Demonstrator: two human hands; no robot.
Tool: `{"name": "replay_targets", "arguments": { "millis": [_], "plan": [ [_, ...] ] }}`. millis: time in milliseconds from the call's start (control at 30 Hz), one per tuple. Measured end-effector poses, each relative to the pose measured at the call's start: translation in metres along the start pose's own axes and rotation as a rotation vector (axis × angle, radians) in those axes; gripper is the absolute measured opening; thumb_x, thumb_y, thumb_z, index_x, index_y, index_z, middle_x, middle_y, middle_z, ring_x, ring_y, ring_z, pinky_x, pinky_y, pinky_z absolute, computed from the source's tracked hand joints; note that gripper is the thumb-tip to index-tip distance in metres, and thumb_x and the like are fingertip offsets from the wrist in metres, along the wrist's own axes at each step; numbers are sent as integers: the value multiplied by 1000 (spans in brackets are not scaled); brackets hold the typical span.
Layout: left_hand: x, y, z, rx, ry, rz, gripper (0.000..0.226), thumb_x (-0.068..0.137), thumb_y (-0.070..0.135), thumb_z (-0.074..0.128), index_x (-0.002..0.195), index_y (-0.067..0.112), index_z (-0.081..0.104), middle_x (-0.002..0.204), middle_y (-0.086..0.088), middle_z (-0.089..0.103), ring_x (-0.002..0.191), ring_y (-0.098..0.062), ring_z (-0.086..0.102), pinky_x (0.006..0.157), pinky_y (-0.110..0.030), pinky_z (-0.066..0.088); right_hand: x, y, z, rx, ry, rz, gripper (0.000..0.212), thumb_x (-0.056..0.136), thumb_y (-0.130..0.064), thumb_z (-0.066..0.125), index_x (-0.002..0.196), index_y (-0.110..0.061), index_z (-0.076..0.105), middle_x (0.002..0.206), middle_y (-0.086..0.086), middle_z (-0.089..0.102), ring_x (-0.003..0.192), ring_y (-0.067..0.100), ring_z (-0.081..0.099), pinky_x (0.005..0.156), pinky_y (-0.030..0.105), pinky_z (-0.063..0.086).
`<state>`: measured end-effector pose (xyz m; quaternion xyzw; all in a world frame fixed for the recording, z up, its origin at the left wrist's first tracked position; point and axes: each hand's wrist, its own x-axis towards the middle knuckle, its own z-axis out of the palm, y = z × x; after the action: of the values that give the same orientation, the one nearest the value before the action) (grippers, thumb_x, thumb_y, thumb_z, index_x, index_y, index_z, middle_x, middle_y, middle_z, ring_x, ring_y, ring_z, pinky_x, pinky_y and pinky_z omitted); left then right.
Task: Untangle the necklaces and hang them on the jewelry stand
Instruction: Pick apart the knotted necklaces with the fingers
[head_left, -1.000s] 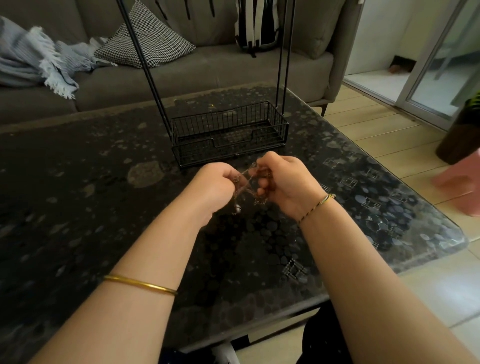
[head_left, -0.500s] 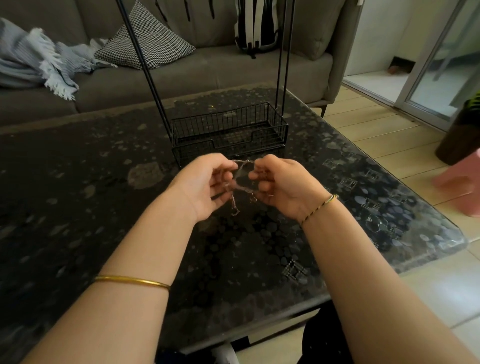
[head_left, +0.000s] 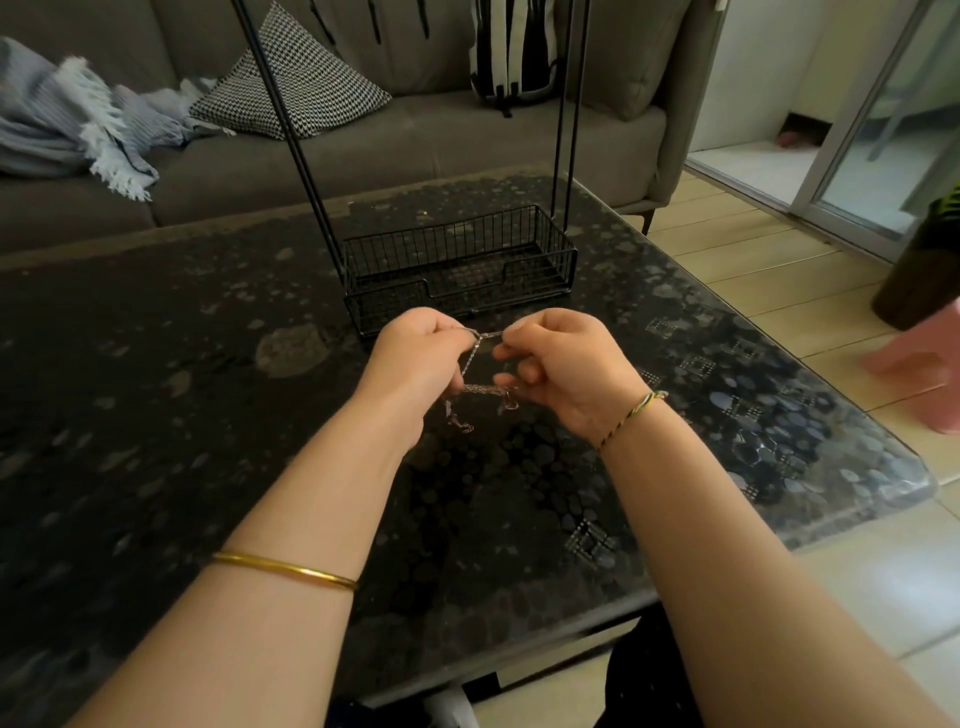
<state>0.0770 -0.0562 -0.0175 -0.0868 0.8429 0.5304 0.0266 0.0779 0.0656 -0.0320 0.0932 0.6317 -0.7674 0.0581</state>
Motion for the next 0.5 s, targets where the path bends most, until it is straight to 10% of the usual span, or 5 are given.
{"name": "replay_targets", "arguments": {
  "millis": [500],
  "plan": [
    [-5,2,0,-9,-37,23,14,98,19,49,99,15,62,55,2,60,65,-9,56,75,-30,41,-3,-4,0,-72,20,0,11,88,-8,59,77,-12,59,58,-2,47,33,2,37,46,20,44]
  ]
}}
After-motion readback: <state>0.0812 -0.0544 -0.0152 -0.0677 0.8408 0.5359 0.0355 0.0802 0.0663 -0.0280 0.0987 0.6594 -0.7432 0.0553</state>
